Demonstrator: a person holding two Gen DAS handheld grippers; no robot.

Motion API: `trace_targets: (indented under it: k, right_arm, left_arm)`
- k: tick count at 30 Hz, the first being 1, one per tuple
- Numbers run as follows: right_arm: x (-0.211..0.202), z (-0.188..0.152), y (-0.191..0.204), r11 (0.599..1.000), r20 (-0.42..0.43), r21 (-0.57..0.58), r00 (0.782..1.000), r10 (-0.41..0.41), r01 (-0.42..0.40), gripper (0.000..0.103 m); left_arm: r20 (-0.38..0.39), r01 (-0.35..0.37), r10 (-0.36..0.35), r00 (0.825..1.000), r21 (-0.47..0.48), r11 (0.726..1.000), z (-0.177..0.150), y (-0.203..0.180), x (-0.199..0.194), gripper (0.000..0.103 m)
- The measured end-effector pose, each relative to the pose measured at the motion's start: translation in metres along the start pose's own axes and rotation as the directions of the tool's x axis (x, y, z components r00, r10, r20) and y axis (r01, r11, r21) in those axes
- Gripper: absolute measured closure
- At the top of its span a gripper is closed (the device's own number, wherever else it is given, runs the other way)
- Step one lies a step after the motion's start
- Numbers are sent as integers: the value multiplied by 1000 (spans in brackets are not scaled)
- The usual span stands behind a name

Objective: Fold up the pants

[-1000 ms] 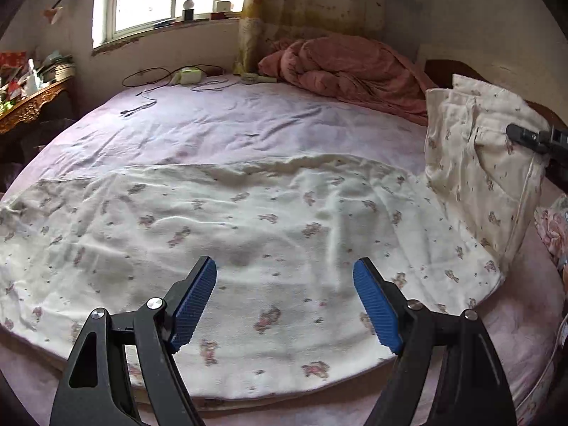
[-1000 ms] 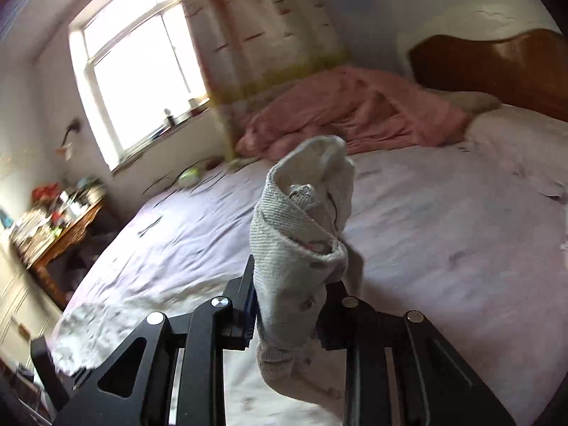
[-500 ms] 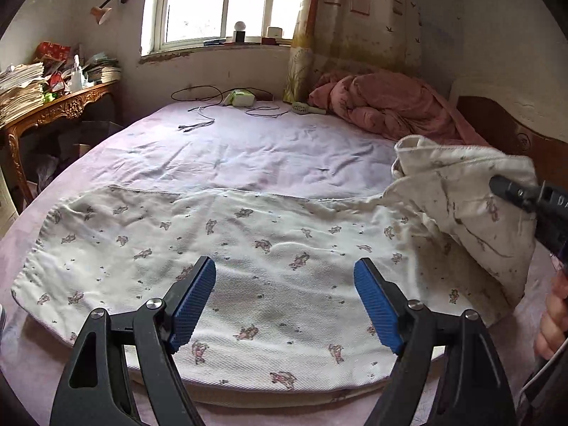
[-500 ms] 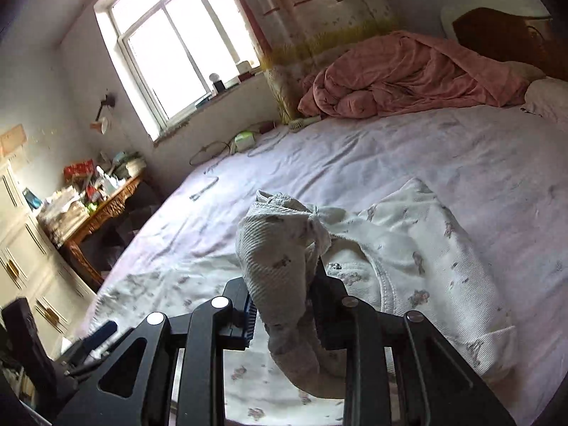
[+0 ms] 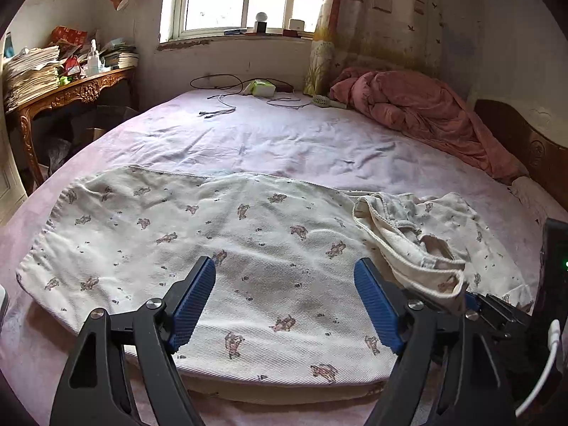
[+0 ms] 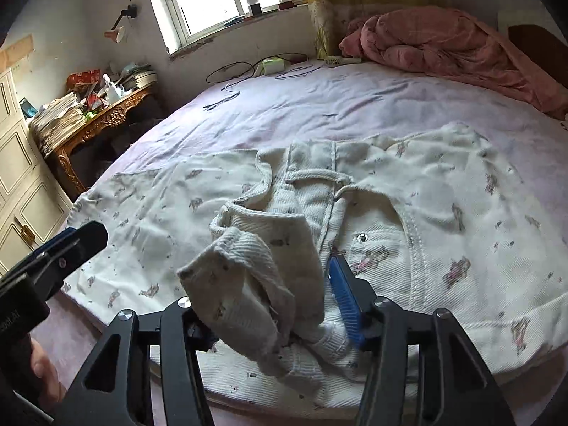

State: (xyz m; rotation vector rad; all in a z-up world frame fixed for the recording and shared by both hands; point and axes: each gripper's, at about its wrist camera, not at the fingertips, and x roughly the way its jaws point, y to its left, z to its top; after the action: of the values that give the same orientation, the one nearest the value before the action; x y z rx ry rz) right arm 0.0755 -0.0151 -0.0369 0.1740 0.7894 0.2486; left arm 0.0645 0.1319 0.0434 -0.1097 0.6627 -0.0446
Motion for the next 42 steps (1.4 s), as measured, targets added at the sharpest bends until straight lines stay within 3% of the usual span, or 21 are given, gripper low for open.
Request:
trace_targets:
  k: [3,5,8,13,15,17,19,21,23,24,26,30,33,37,42]
  right_arm:
    - [-18,-10,-11,997,-7,27,997,76,-76,29]
    - [-38,-19,-21,995,-8,32,996,91,-91,16]
    - [-71,-29,-42,994,10,42,995,104,-104,16]
    - [-117,-20,-97,993,118,101,991,-65,53,16]
    - [-124,-6,-121,972,124,121,968,-217,202,16]
    - [-127,3,-143,949,134,131,943,-305,288,21]
    - [-125,7,-168,936,112,175,938,-328,306,22]
    - [-117,4,-196,931,59,248,955,-290,267,22]
    - [-105,-2,-206,918,5,276,955,-297,284,22]
    - [-99,-5,-207,923,1,275,960,-280,268,22]
    - [-92,-8,-208,926,2,288,967,-254,243,22]
    - [-88,-7,-203,931,3,291,973,-229,219,22]
    - [-85,-8,-196,935,-1,256,968,-252,243,22]
    - [-82,-9,-187,938,-10,223,962,-271,267,22]
    - [-83,-6,-174,946,-5,197,965,-262,258,22]
  left_arm:
    - [-25,51,-51,998,-34,998,-1,0,5,19]
    - [-60,89,-91,994,-40,995,-3,-4,12,18]
    - [-106,121,-121,987,-5,993,-8,-19,22,18]
    - [-175,251,-249,952,-11,968,-18,-51,36,17]
    - [-208,273,-272,940,-22,962,-22,-62,46,17]
    - [-242,279,-277,930,-28,960,-27,-72,57,17]
    - [-267,293,-294,918,-47,955,-30,-77,67,18]
    - [-294,323,-330,897,-75,943,-33,-81,74,19]
    - [-278,353,-363,890,-87,932,-32,-84,74,28]
    - [-274,344,-352,895,-80,936,-31,-86,73,32]
    - [-262,322,-326,909,-57,945,-29,-90,71,54]
    - [-256,323,-345,903,-123,938,-23,-83,70,58]
    - [-210,320,-332,920,-87,943,-15,-85,58,61]
    - [-131,289,-285,950,12,957,-4,-100,40,73]
    - [-50,262,-259,965,58,963,11,-97,25,83]
